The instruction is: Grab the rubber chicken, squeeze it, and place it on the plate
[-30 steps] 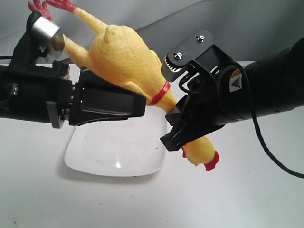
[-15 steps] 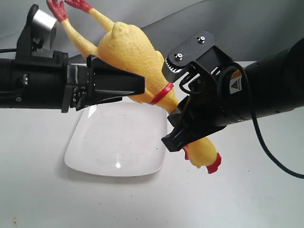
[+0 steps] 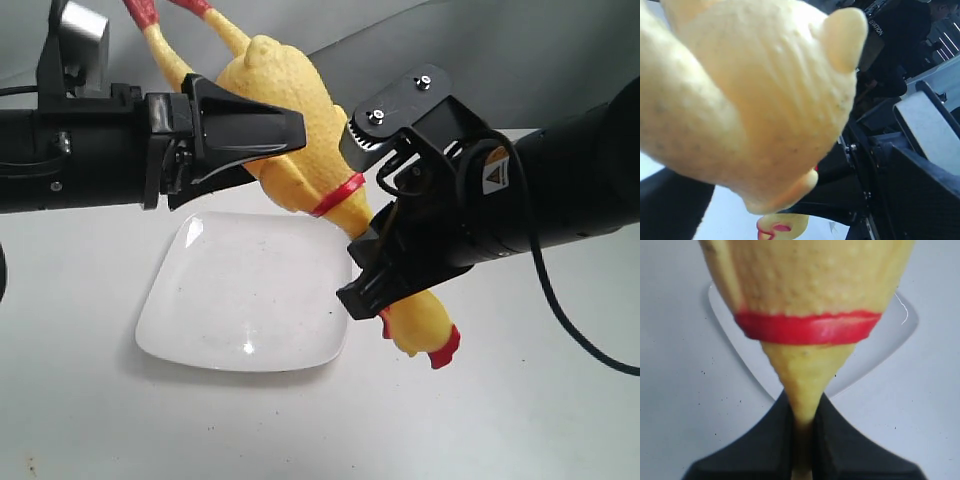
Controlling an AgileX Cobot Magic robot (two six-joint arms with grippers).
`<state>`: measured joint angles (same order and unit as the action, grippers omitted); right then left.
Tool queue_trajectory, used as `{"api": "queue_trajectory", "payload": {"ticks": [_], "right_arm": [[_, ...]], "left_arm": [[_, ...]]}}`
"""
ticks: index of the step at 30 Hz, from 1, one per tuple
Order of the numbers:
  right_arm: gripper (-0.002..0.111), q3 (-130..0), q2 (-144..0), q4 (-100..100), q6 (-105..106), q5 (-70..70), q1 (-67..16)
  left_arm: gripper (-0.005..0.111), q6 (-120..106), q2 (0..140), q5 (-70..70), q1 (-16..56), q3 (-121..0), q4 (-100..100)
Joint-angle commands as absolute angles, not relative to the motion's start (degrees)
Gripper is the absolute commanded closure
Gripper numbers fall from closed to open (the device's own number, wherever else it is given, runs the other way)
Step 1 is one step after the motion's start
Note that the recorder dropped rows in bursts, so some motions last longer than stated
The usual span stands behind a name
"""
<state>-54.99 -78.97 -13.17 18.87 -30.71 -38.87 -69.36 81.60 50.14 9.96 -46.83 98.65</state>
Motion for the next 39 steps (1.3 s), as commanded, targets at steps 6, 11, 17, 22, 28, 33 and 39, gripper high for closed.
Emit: {"api": "queue_trajectory", "payload": {"ticks": [6, 11, 17, 22, 28, 33, 39], "right_arm": [[0.108, -55.5, -78.9, -13.9, 20.2, -29.1, -38.8], [0.108, -55.5, -78.9, -13.9, 20.5, -29.5, -38.8], [0.108, -55.5, -78.9, -13.9, 20.5, -29.6, -38.8], [0.108, -55.5, -78.9, -13.9, 20.7, -30.1, -38.8], [0.108, -55.5, -78.9, -13.9, 20.7, -30.1, -38.8], [0.108, -55.5, -78.9, -13.9, 20.7, -30.2, -38.8], [0.108, -55.5, -78.9, -13.9, 20.7, -30.2, -38.8]], "left_arm": [[0.101, -73.6, 82.6, 51.0, 10.2, -46.2, 99.9], [0.106, -73.9, 82.6, 51.0, 10.2, -46.2, 99.9], [0.094, -73.8, 82.6, 51.4, 10.2, -46.2, 99.9], [0.003, -73.4, 82.6, 52.6, 10.2, -46.2, 99.9], [0.038, -73.4, 82.6, 53.1, 10.2, -46.2, 99.9], [0.104, -73.6, 82.6, 54.5, 10.2, -46.2, 99.9], [0.098, -73.2, 82.6, 54.0, 10.2, -46.2, 99.9]]}}
